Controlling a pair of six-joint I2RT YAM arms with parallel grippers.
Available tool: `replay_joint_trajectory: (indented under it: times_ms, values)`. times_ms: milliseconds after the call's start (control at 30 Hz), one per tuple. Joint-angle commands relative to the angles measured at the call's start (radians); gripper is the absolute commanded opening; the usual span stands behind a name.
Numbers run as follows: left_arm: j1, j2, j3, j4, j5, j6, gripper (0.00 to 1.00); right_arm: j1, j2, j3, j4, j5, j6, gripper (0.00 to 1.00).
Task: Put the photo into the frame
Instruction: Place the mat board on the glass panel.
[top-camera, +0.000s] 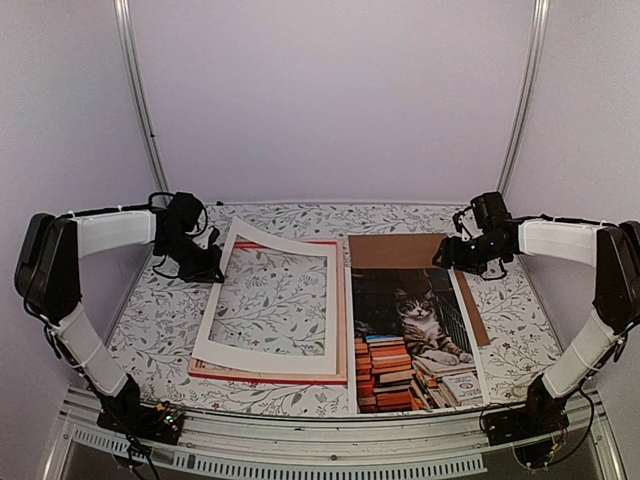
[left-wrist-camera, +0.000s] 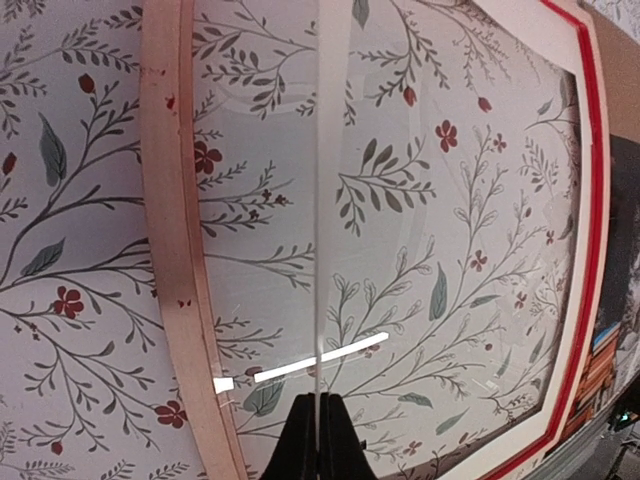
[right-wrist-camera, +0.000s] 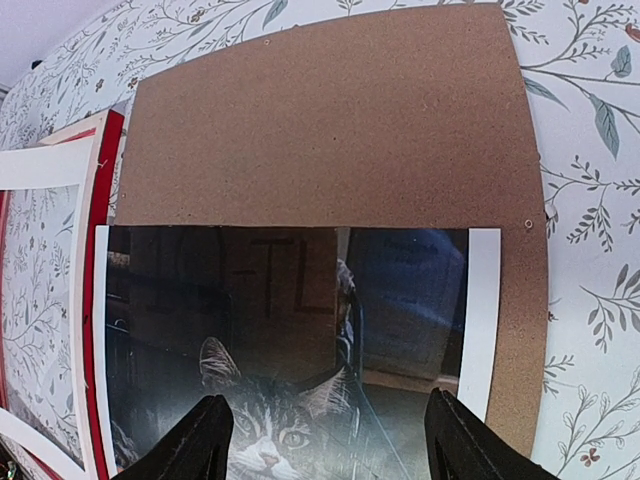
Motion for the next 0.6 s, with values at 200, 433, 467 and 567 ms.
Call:
replay_joint_trajectory:
  times_ms: [200,433,467,567]
  values:
    - [0.014,-0.018,-0.011,0.055,0.037,-0.008,0.0,0.009,0.009,0.0,-0.009,0.014,-0.003,0.7]
    - [0.014,-0.032,-0.043,0.064,0.058,-0.016,0.0,0.01,0.016,0.004,-0.008,0.016,-0.001,0.7]
    - [0.014,-0.032,-0.045,0.064,0.067,-0.019,0.0,0.01,0.016,0.005,-0.01,0.016,0.0,0.7]
    - [0.014,-0.036,-0.045,0.064,0.085,-0.022,0.02,0.013,0.019,0.01,-0.013,0.018,0.0,0.7]
